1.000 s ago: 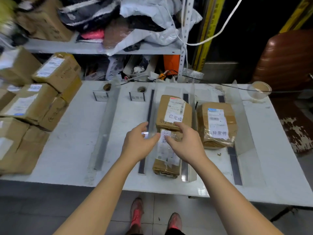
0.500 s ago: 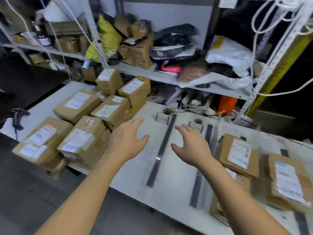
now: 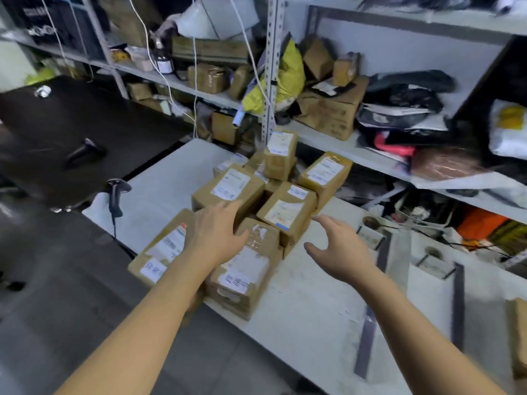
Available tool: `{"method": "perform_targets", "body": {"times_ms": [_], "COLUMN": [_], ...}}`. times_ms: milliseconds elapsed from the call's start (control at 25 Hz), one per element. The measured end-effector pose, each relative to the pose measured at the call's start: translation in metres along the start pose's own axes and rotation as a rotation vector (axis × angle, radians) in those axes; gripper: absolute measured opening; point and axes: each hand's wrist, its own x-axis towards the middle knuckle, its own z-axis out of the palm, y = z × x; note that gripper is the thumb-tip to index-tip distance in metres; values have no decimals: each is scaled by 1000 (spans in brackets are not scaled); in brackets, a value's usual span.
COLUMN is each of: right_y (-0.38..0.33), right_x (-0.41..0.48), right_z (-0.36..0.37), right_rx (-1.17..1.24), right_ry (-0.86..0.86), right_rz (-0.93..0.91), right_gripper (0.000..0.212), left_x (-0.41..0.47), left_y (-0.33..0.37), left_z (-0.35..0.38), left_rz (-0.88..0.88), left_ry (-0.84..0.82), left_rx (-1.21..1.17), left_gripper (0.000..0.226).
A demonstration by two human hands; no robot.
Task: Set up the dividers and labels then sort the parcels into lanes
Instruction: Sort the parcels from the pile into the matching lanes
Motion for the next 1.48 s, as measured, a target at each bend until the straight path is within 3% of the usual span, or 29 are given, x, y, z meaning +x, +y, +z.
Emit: {"method": "perform_targets", "body": {"times_ms": [160,480,680,800,1120,1480], "right_y": [-24,-67,-98,-119,-151,-183], "right_x": [67,172,196,210,218,202], "right_z": [25,75,119,138,159,84], "right_rx": [89,376,530,658,762,859], "right_ry": [-21,-136,-208,-220,-51,177], "right_rz": [-16,37,315,560,780,670], "right_gripper": [65,68,67,59,64,40], "left_x": [41,136,188,209,222,231], "left_y": [-42,-94,-135,-153,-174,-161], "left_z": [-1,8,53,75,86,19], "left_rz": [-82,-116,-202,-227,-169,45], "left_ry": [-46,-116,-299,-406,-482,-321], "left_rx": [38,-21,-180,-354,-626,-598], "left_gripper": [72,65,80,72,62,66]}}
